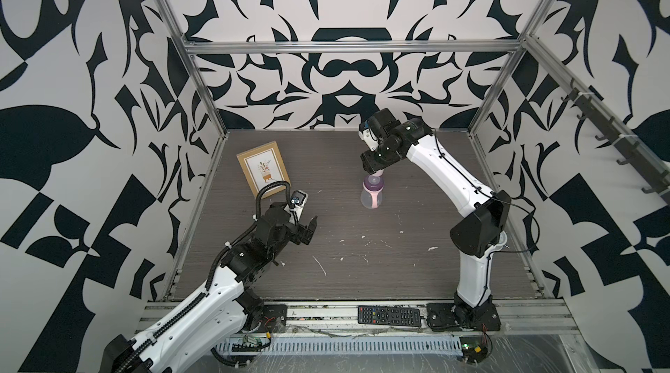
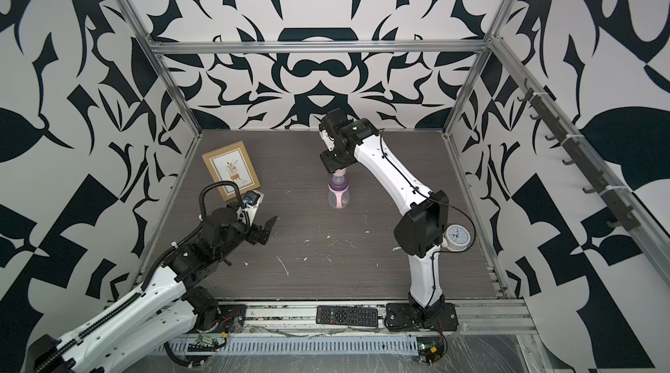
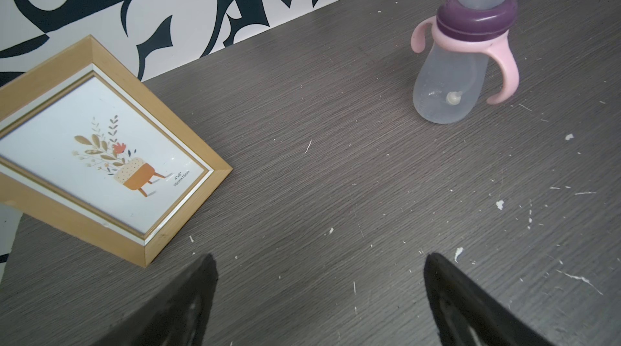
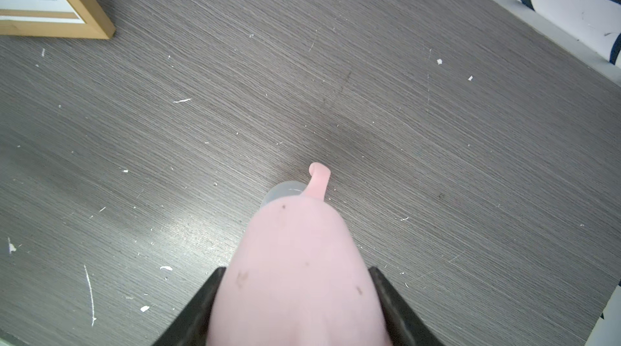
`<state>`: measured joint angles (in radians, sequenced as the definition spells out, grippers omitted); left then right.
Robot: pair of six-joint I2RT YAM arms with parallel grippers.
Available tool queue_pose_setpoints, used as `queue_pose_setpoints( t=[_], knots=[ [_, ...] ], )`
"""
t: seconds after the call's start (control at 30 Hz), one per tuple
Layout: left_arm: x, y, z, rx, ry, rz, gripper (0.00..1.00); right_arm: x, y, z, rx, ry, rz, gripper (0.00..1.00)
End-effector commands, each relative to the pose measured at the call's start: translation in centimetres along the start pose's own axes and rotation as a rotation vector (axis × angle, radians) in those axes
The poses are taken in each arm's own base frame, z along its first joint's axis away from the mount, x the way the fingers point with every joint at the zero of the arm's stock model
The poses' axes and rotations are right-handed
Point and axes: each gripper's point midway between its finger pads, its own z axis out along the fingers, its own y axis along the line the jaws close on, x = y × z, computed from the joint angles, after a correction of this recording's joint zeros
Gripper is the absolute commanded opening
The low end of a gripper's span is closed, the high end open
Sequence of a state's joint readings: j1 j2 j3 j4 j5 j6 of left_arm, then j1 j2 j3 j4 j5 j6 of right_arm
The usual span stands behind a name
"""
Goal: Assemble the baby bottles
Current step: Close the lid on the baby bottle.
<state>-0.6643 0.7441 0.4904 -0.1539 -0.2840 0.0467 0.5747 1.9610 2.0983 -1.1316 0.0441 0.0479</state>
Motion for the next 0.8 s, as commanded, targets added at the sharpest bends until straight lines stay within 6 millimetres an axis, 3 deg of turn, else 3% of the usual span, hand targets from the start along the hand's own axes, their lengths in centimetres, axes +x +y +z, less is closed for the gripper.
queue_pose_setpoints(
  t=[0.0,0.4,0.77],
  knots=[
    [-0.8,-0.3,-0.1,0.017,-0.02,-0.003,0.99,-1.7,0.1,-3.1,-0.016,-0.094,-0.002,0.62],
    [-0.7,-0.3,-0.1,0.022,-0.015,0.003,0.99,0.1,-1.2,-1.8,0.039,-0.01,-0.003,0.62],
    [-0.6,-0.5,-0.1,0.028,-0.008,0.006,0.99,1.9,-0.6,1.0,0.006,0.074,-0.006,0.62]
  ],
)
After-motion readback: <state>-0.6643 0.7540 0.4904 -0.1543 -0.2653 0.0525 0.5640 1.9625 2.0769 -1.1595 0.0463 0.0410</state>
